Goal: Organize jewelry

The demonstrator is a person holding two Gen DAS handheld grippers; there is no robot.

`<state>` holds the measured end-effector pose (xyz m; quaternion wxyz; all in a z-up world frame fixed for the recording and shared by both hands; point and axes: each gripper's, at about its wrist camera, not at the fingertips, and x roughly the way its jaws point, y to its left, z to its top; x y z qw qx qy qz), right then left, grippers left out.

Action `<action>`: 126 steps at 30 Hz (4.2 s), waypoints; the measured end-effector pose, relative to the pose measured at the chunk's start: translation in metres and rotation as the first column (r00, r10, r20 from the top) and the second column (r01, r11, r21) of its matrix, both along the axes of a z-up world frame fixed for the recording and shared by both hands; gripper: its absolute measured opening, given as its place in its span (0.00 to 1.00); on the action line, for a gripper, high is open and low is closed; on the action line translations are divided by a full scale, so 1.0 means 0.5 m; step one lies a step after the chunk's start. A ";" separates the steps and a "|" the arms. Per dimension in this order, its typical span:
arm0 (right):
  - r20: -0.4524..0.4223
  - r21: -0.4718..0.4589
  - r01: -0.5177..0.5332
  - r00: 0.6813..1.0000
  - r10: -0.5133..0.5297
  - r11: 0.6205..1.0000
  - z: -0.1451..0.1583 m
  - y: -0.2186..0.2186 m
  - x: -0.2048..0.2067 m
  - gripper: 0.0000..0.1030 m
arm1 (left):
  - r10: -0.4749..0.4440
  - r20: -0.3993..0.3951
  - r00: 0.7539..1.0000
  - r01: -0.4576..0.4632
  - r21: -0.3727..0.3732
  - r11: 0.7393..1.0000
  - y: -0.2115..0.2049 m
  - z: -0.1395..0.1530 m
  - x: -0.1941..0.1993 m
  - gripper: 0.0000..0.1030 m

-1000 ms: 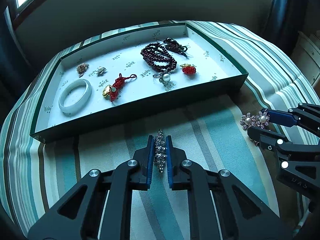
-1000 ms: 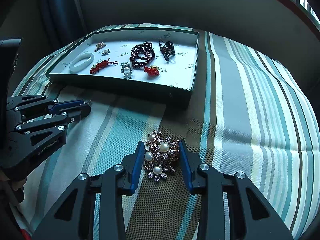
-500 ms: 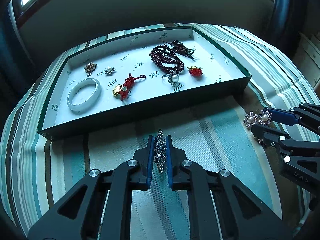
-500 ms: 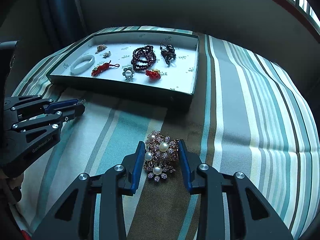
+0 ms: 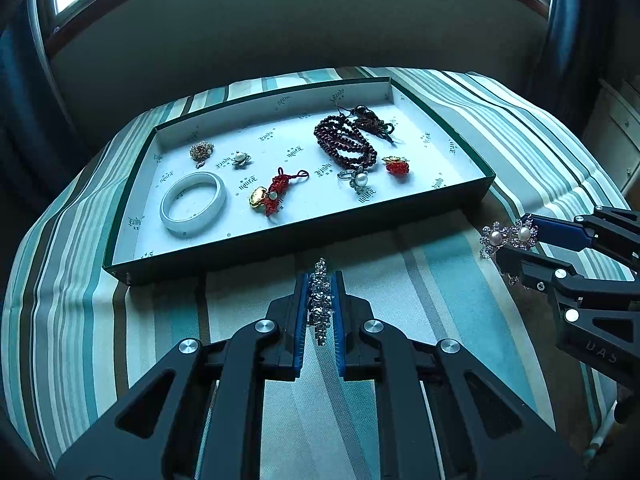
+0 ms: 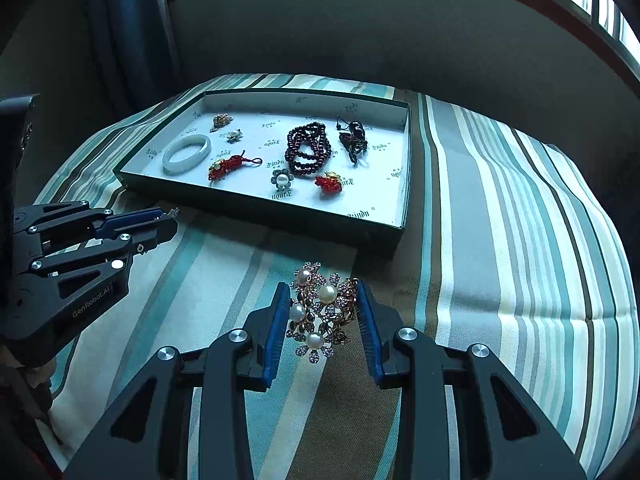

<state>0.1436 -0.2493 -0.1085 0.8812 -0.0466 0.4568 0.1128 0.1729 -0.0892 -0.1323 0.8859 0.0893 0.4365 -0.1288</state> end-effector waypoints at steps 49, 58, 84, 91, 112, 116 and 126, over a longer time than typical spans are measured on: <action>0.058 0.064 0.026 0.998 -0.029 0.998 0.020 0.167 0.417 0.33 | 0.214 0.037 0.976 -0.213 -0.038 0.976 0.090 0.028 0.425 0.11; -0.040 0.042 0.048 0.998 -0.046 0.998 -0.041 0.165 0.469 0.33 | 0.220 -0.062 0.974 -0.220 0.011 0.976 0.089 -0.024 0.475 0.11; -0.107 0.063 0.110 0.989 -0.103 0.992 -0.080 0.146 0.494 0.53 | 0.247 -0.129 0.960 -0.252 -0.025 0.967 0.115 -0.043 0.491 0.55; -0.042 0.067 0.140 0.990 -0.137 0.988 -0.058 0.133 0.478 0.56 | 0.247 -0.068 0.967 -0.248 -0.018 0.969 0.116 -0.019 0.475 0.67; 0.095 0.063 0.190 0.976 -0.196 0.980 0.018 0.115 0.265 0.71 | 0.260 0.092 0.961 -0.260 -0.017 0.966 0.110 0.054 0.253 0.80; 0.113 0.054 0.178 0.977 -0.183 0.983 0.032 0.119 0.188 0.71 | 0.270 0.098 0.958 -0.268 -0.027 0.963 0.115 0.061 0.180 0.80; 0.193 0.083 0.167 0.965 -0.180 0.983 0.110 0.123 0.033 0.72 | 0.278 0.160 0.947 -0.270 -0.071 0.960 0.129 0.127 0.024 0.83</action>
